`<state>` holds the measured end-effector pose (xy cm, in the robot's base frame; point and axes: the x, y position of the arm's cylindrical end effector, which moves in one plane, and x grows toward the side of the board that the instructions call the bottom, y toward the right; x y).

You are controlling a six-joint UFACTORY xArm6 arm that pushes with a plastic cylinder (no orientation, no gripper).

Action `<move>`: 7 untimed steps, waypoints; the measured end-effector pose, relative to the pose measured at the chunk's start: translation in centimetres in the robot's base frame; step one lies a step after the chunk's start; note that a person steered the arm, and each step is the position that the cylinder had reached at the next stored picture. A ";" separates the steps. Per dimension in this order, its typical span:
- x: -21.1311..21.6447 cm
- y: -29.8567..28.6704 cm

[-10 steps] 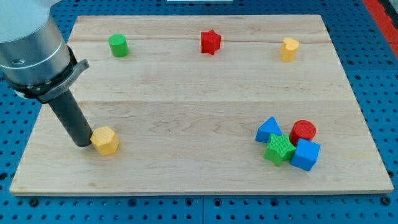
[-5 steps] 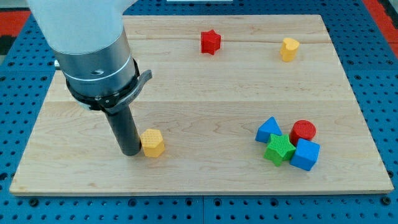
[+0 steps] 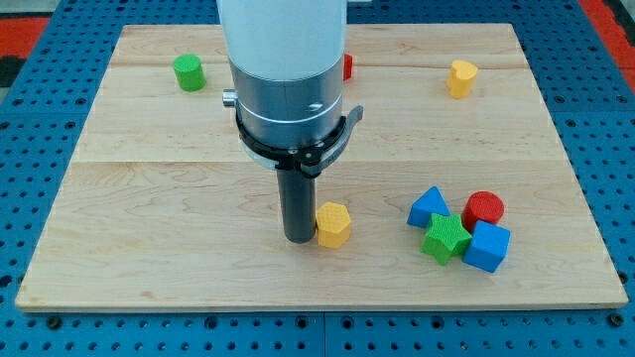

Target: Slide yellow hexagon closer to the group of blocks

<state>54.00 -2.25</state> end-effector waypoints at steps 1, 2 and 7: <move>-0.3 0.2; -1.0 2.2; -4.6 5.3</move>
